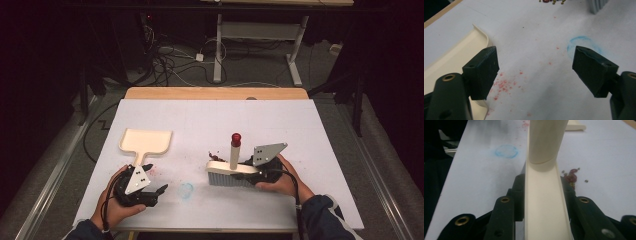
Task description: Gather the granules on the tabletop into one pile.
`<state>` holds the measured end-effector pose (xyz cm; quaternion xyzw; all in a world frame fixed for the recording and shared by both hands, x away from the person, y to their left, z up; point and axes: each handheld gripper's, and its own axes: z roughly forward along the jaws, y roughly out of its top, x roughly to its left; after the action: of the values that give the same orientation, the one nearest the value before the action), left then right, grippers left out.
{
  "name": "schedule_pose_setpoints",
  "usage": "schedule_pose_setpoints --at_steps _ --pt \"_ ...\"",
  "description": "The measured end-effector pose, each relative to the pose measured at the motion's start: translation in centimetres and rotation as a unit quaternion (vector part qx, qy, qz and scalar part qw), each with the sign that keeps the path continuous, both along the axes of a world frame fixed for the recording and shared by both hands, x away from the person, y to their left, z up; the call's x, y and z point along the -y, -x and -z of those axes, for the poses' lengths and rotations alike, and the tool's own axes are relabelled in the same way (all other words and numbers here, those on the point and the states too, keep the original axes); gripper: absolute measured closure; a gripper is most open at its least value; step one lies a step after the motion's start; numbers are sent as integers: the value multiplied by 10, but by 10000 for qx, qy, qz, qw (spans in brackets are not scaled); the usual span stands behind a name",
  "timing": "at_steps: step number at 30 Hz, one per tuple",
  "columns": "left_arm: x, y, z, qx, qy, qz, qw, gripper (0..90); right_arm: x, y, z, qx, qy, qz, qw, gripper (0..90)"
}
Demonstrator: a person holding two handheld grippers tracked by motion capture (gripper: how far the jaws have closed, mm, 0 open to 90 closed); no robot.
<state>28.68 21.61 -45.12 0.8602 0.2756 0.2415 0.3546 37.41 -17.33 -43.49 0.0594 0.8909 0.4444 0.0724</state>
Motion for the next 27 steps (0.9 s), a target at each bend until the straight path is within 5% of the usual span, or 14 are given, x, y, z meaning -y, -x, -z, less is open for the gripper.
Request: schedule_pose_setpoints --at_steps 8,13,23,27 --pt "-1 -1 0 3 9 14 10000 209 -2 -5 -12 235 -322 411 9984 673" --pt "0 0 0 16 -5 18 10000 209 4 -7 -20 440 -536 1046 9921 673" --pt "0 -4 1 -32 -14 1 10000 209 -5 -50 -11 873 -224 1719 9810 673" --pt "0 -5 2 -51 -9 -1 10000 209 -18 -65 -2 820 -170 1642 9829 673"
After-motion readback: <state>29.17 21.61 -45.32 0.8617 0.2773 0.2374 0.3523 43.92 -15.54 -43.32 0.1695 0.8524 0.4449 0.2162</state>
